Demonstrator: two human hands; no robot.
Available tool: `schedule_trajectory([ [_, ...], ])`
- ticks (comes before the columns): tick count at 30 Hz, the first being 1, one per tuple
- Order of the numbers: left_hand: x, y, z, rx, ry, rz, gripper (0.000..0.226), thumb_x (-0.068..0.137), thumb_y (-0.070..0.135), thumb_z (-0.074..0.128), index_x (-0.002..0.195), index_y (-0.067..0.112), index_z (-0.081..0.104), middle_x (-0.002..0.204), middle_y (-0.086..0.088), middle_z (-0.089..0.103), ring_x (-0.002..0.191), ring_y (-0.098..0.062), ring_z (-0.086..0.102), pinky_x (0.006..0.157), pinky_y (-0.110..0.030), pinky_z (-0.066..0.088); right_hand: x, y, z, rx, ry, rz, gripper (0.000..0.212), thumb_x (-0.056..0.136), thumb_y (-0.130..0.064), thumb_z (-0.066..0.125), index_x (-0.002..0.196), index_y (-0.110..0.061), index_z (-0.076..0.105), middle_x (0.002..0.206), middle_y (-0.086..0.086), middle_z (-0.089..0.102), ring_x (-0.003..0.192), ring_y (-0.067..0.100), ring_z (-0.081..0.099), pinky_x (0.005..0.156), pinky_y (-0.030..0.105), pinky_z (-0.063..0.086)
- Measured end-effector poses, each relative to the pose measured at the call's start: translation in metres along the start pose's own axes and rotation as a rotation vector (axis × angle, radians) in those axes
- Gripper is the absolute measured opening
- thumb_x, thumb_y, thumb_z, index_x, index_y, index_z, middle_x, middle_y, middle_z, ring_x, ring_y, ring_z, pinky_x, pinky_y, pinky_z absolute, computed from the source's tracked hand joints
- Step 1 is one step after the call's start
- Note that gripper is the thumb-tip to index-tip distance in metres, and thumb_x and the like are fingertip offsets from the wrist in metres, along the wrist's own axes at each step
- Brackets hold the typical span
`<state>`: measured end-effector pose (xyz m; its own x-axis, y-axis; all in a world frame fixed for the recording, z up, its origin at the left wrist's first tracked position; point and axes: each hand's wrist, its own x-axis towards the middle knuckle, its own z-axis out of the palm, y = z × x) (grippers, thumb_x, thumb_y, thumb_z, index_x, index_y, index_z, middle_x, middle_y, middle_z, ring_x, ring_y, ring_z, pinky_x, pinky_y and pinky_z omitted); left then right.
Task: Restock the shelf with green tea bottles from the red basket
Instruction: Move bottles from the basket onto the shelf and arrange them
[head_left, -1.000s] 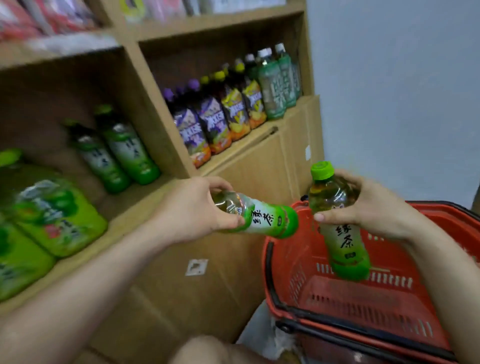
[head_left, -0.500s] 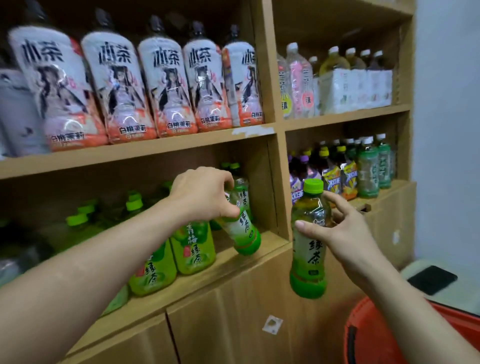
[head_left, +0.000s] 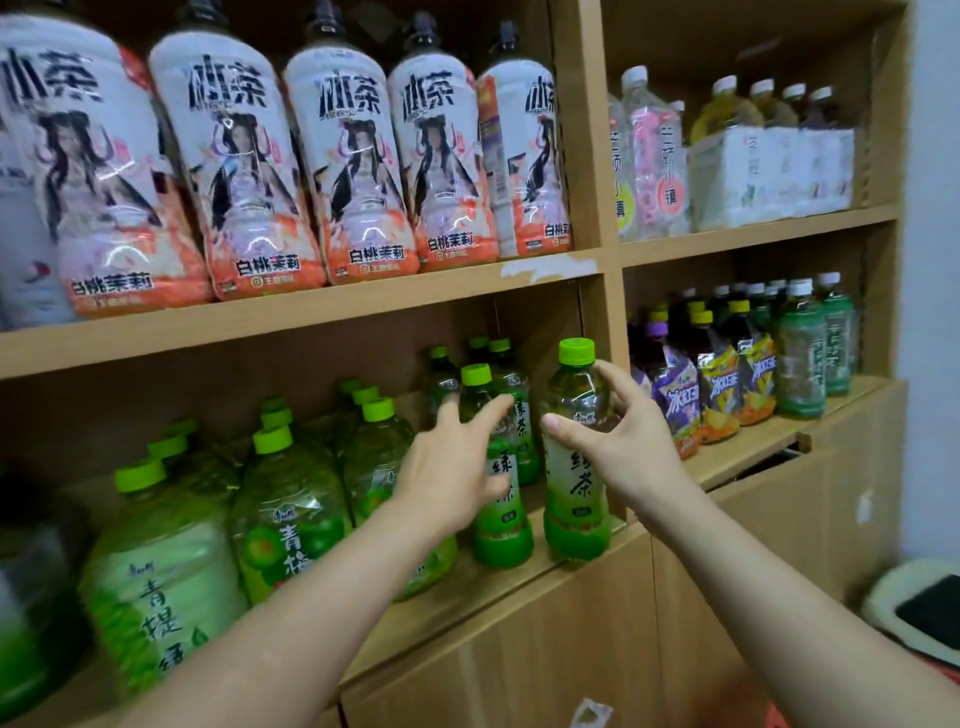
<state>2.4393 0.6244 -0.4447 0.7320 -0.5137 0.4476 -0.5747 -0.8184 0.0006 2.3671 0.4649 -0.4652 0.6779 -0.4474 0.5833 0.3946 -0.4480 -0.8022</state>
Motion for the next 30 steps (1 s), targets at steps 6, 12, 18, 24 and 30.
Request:
schedule_trajectory([
  [6, -0.017, 0.011, 0.045, -0.225, 0.207, -0.111, 0.095, 0.086, 0.031, 0.066, 0.14, 0.055, -0.008, 0.146, -0.014, 0.032, 0.095, -0.035, 0.063, 0.077, -0.04, 0.053, 0.006, 0.022, 0.009, -0.141, -0.068, 0.011, 0.081, 0.073, -0.03, 0.079, 0.141, -0.024, 0.035, 0.118, -0.011, 0.053, 0.109, 0.01, 0.055, 0.091, 0.024, 0.046],
  [12, -0.025, 0.016, 0.076, -0.412, 0.344, -0.11, 0.099, 0.087, 0.027, 0.064, 0.137, 0.059, -0.016, 0.118, -0.006, 0.054, 0.078, -0.023, 0.064, 0.065, -0.038, 0.056, -0.015, 0.061, 0.014, -0.312, -0.05, 0.093, 0.082, 0.063, -0.032, 0.085, 0.131, -0.03, 0.04, 0.117, -0.006, 0.062, 0.111, 0.017, 0.056, 0.093, 0.039, 0.05],
  [18, 0.002, 0.027, 0.086, -0.324, 0.285, -0.285, 0.1, 0.087, 0.017, 0.063, 0.14, 0.053, -0.014, 0.124, -0.015, 0.048, 0.087, -0.028, 0.061, 0.068, -0.038, 0.051, -0.016, 0.075, 0.016, -0.305, 0.046, 0.177, 0.069, 0.065, -0.036, 0.083, 0.123, -0.017, 0.05, 0.119, 0.001, 0.064, 0.111, 0.02, 0.059, 0.092, 0.042, 0.051],
  [24, 0.026, 0.038, 0.091, -0.337, 0.241, -0.348, 0.112, 0.081, 0.005, 0.067, 0.141, 0.053, -0.014, 0.146, -0.019, 0.03, 0.099, -0.03, 0.062, 0.08, -0.038, 0.052, -0.014, 0.085, 0.018, -0.234, 0.09, 0.2, 0.066, 0.067, -0.035, 0.082, 0.122, -0.018, 0.051, 0.124, 0.001, 0.062, 0.115, 0.017, 0.057, 0.096, 0.041, 0.05],
  [30, 0.041, 0.037, 0.095, -0.401, 0.26, -0.451, 0.112, 0.079, -0.006, 0.06, 0.139, 0.057, -0.011, 0.142, -0.015, 0.033, 0.098, -0.03, 0.064, 0.077, -0.039, 0.055, -0.014, 0.091, 0.017, -0.22, 0.093, 0.196, 0.066, 0.066, -0.038, 0.082, 0.121, -0.021, 0.051, 0.122, -0.002, 0.064, 0.113, 0.015, 0.059, 0.094, 0.04, 0.051],
])
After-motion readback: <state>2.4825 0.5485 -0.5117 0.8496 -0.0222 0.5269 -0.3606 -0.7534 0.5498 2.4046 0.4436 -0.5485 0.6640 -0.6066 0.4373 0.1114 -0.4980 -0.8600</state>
